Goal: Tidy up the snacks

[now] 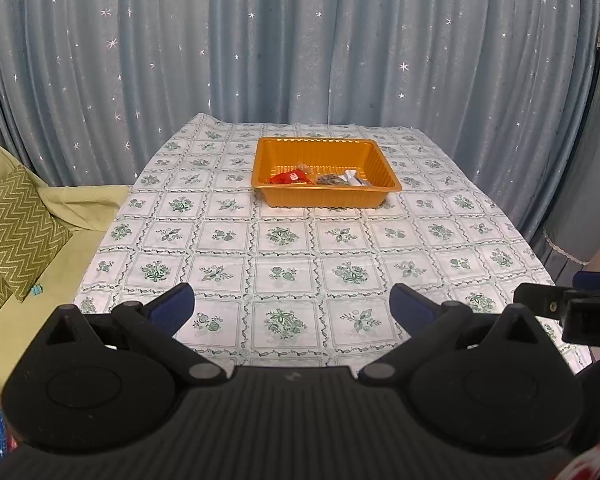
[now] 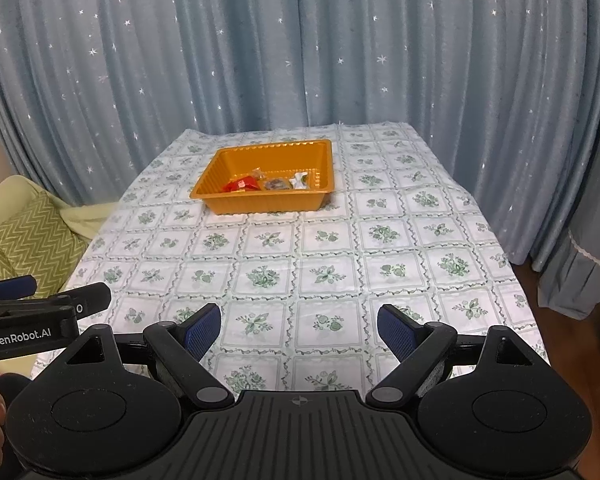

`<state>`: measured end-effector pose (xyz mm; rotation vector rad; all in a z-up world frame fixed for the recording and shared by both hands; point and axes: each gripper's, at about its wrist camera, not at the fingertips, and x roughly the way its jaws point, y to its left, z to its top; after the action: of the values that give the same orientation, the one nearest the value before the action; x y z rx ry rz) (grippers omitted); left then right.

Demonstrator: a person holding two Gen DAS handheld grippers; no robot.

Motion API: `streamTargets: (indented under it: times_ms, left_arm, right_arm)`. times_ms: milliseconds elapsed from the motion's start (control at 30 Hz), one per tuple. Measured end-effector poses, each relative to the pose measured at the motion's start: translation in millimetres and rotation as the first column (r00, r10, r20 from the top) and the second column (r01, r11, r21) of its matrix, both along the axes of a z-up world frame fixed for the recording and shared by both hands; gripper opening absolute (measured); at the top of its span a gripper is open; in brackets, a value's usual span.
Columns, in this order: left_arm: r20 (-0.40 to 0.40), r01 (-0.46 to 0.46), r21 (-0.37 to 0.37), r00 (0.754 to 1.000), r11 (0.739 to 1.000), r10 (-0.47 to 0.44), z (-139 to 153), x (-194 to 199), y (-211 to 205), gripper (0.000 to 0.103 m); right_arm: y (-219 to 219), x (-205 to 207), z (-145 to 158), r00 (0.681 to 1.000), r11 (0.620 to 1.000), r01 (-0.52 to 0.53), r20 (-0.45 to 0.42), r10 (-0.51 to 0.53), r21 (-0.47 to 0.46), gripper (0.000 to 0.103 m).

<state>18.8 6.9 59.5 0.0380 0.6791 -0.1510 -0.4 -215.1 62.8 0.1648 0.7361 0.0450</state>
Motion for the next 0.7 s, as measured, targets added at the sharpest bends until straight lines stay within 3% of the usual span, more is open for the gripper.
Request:
streamTargets:
  times_ms: [700]
  left_arm:
    - [0.003,0.009,0.001,1.000,1.000,-0.009,-0.2,-1.8,-2.0,0.103]
  right_arm:
    - [-1.4,-0.8,-1.6,1.000,1.000,0.005,0.005,-0.005,-0.003,0.085]
